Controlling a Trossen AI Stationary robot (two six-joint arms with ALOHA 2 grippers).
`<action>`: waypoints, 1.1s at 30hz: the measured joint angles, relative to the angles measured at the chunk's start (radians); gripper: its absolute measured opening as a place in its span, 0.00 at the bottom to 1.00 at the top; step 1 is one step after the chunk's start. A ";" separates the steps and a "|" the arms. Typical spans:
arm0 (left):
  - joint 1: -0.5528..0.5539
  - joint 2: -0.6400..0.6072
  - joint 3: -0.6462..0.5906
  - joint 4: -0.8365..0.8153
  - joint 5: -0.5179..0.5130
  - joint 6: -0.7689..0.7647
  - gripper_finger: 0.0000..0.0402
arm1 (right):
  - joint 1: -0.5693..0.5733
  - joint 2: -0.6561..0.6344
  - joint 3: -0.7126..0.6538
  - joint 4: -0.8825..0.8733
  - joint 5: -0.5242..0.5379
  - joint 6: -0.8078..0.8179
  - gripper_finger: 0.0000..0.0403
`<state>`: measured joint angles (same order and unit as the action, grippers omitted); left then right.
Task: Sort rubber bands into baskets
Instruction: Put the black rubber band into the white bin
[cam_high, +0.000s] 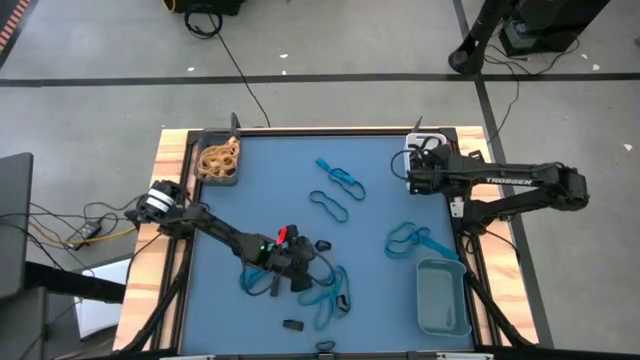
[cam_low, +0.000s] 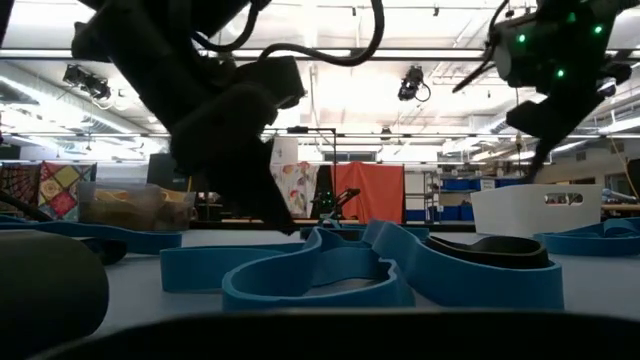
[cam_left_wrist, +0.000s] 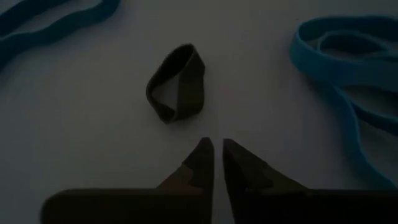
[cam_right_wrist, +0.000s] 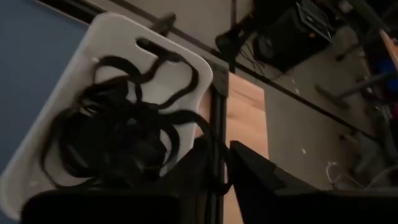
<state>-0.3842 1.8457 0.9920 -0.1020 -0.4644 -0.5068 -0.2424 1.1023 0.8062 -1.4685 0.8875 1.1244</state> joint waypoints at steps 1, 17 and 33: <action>0.002 0.000 0.000 0.009 0.000 0.000 0.13 | -0.008 0.000 -0.007 0.007 -0.002 0.000 0.23; 0.037 0.001 0.000 0.011 0.000 0.010 0.29 | -0.006 0.000 -0.019 0.205 -0.048 -0.235 0.70; 0.038 0.001 0.000 0.031 0.000 0.035 0.29 | -0.010 0.008 -0.018 0.281 -0.147 -0.214 0.66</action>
<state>-0.3458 1.8465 0.9920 -0.0707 -0.4648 -0.4718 -0.2526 1.1103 0.7879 -1.1879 0.7406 0.9107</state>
